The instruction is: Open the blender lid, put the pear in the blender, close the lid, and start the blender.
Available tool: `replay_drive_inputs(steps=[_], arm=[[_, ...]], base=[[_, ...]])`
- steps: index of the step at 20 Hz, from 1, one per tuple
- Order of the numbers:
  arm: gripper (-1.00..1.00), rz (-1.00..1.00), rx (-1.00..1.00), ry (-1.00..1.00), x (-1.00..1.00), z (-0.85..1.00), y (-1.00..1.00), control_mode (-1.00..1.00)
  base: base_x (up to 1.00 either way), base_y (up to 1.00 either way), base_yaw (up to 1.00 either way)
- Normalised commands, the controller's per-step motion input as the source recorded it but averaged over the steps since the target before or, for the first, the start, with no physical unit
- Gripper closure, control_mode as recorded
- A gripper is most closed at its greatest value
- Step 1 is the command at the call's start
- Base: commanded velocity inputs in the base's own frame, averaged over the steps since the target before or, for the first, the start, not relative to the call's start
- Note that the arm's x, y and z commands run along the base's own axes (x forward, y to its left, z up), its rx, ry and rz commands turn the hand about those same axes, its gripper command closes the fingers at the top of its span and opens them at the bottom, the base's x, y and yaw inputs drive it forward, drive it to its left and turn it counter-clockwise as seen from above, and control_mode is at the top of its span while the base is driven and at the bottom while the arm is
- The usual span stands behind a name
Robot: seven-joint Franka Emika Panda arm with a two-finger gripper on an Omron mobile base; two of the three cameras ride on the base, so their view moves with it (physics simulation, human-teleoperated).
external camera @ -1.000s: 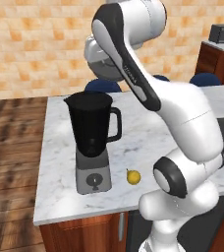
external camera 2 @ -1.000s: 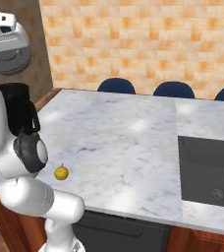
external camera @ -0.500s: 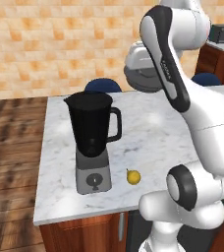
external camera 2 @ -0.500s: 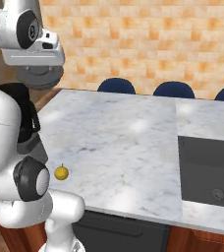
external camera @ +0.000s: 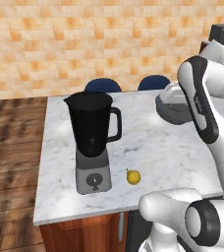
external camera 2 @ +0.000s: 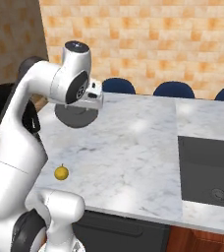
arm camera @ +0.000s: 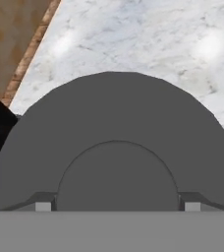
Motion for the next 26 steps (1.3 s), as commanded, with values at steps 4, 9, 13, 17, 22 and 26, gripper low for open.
replay_drive_inputs(steps=[4, 9, 13, 17, 22, 26], arm=[[1.00, -0.06, -0.01, 0.11, 0.13, -1.00, -0.96, -1.00], [1.00, -0.07, -0.06, 0.22, 0.48, -1.00, -0.80, -1.00], [1.00, -0.04, -0.07, 0.19, 0.42, -1.00, -0.54, -1.00], [1.00, 0.00, 0.00, 0.18, 0.13, -0.96, -0.13, -1.00], [1.00, 0.00, -0.01, 0.13, 0.17, -0.79, 0.14, -1.00], [1.00, 0.00, 0.00, 0.04, 0.13, -0.37, 0.12, -1.00]], base=[[0.00, 0.00, 0.00], [0.00, 0.00, 0.00], [0.00, 0.00, 0.00], [0.00, 0.00, 0.00], [0.00, 0.00, 0.00], [0.00, 0.00, 0.00]])
